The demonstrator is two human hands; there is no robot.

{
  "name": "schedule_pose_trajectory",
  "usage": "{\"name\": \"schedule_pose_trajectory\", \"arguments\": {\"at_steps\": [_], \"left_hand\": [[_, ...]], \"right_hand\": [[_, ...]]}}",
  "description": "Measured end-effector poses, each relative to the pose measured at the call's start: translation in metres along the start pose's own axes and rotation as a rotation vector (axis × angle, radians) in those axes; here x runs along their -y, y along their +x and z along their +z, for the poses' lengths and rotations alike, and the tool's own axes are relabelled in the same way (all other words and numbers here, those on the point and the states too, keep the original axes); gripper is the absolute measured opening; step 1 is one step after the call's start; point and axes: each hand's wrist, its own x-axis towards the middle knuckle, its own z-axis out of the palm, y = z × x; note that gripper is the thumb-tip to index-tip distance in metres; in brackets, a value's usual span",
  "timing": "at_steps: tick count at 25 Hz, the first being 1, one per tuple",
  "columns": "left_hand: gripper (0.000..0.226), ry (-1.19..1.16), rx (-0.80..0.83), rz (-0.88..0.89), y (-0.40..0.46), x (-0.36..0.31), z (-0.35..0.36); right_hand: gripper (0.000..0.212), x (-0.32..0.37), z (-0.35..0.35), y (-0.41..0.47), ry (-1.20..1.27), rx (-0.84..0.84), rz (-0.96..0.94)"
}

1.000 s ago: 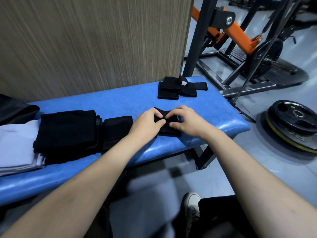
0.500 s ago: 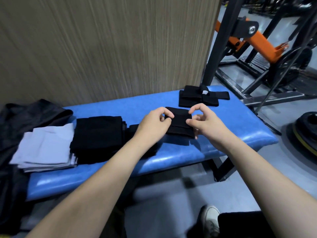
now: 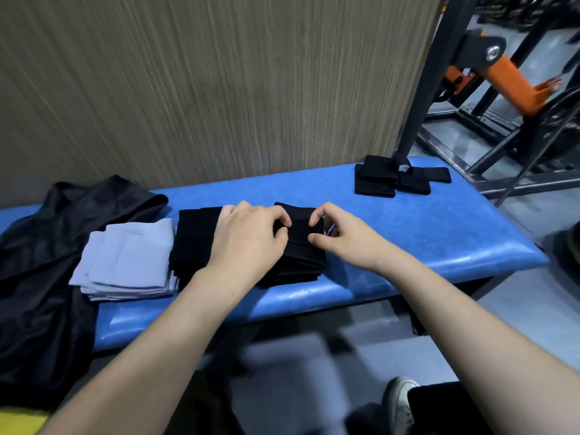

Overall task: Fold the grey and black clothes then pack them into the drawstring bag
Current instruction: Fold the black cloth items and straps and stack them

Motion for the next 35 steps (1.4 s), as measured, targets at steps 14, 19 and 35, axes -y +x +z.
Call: {"name": "schedule_pose_trajectory", "arguments": {"at_steps": [14,19,35], "left_hand": [[0.022,0.165,0.046,0.004,0.007,-0.003,0.016],[0.020,0.115,-0.025,0.052,0.036,-0.029,0.030],[0.047,0.146,0.102,0.044,0.104,-0.113,0.100]], "right_hand": [[0.019,-0.009,-0.013,0.004,-0.059,0.008,-0.085],[0.012,-0.045,-0.049,-0.003,-0.170,-0.161,0.128],[0.068,-0.114,-0.072,0.023,-0.626,-0.229,0.228]]}}
